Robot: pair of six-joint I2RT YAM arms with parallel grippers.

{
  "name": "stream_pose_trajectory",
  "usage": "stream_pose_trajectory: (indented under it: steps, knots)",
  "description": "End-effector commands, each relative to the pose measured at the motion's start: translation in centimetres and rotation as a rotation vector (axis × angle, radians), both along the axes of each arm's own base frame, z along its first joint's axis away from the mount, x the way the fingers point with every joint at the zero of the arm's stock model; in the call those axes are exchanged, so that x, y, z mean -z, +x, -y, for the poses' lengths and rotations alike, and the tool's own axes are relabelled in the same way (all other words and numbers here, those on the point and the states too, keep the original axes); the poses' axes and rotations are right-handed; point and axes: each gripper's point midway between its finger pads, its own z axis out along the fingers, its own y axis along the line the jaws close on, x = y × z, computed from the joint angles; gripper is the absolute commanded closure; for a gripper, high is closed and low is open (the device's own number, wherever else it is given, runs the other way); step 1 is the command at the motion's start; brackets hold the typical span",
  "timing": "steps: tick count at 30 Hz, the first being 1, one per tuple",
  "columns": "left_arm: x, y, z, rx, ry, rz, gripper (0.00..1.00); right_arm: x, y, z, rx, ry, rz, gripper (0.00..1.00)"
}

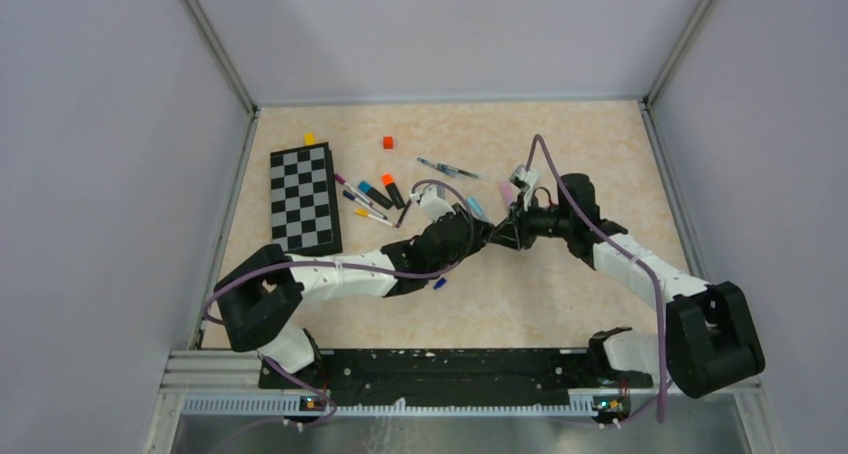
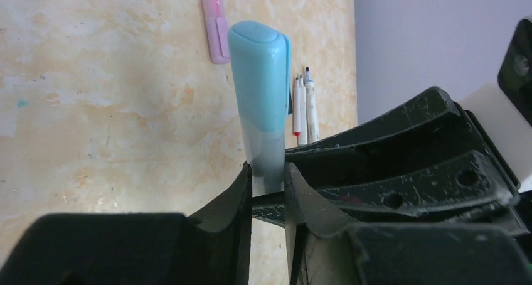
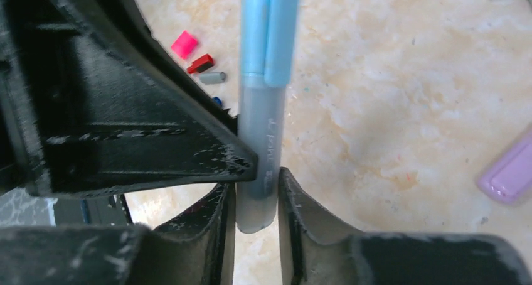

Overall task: Open the pen caps
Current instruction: Pick up the pen from the center of the board.

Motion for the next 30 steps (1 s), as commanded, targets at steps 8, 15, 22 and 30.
stream_pose_trajectory:
  steps: [8, 15, 22, 30]
  knots:
    - [-3.7, -0.5, 0.4, 0.023, -0.107, 0.091, 0.75, -3.1, 0.9, -0.6, -0.024, 0.012, 0.111, 1.0]
    - [-5.7, -0.8, -3.1, 0.016, -0.065, 0.251, 0.35, -3.2, 0.4, -0.5, -0.053, 0.003, 0.113, 1.0]
    - [-8.2, -3.1, -6.9, 0.159, 0.08, 0.575, 0.01, -3.0, -0.6, -0.7, -0.13, 0.005, 0.107, 1.0]
    - [-9.6, -4.8, -9.8, 0.311, 0.073, 0.73, 0.02, -3.1, -3.7, -1.0, -0.349, 0.019, 0.098, 1.0]
